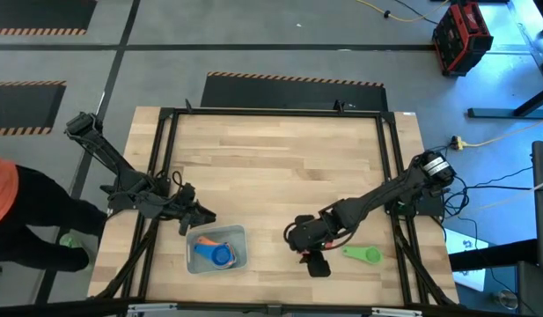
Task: Nest measuring cups in basket
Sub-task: Stack the pink measuring cup on top of the blue measuring cup in the gray bin
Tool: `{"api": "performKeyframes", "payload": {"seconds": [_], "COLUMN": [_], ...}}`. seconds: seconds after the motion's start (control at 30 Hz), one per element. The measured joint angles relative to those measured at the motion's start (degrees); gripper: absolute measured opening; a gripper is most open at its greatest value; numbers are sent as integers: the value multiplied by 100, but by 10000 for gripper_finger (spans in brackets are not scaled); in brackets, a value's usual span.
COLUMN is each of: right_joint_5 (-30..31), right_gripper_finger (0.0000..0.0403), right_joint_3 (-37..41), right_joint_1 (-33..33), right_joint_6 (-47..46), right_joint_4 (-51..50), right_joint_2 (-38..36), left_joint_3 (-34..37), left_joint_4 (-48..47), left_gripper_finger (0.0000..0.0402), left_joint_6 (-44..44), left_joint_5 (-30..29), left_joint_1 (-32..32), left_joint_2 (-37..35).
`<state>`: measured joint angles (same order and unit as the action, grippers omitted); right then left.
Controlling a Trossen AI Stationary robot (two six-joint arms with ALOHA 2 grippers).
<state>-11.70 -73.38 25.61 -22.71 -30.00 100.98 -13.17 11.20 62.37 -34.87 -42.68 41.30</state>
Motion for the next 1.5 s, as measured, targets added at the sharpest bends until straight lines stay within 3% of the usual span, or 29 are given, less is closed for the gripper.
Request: {"api": "performKeyframes", "payload": {"seconds": [0.37, 0.83, 1.13, 1.5], "right_joint_5": [157, 6, 57, -686], "right_gripper_finger": [149, 149, 149, 149], "right_joint_3": [2, 2, 2, 2], "right_joint_1": [4, 4, -28, -62], "right_joint_6": [357, -37, 223, 568], "right_joint_4": [45, -59, -80, -39], "right_joint_2": [-2, -4, -4, -6], "left_joint_3": [0, 0, 0, 0], "left_joint_4": [-2, 0, -1, -2], "left_gripper_finger": [122, 122, 122, 122], "left_joint_6": [0, 0, 0, 0], "left_joint_5": [0, 0, 1, 0], "left_joint_1": [0, 2, 1, 2], "left_joint_2": [-2, -2, -1, 0]}}
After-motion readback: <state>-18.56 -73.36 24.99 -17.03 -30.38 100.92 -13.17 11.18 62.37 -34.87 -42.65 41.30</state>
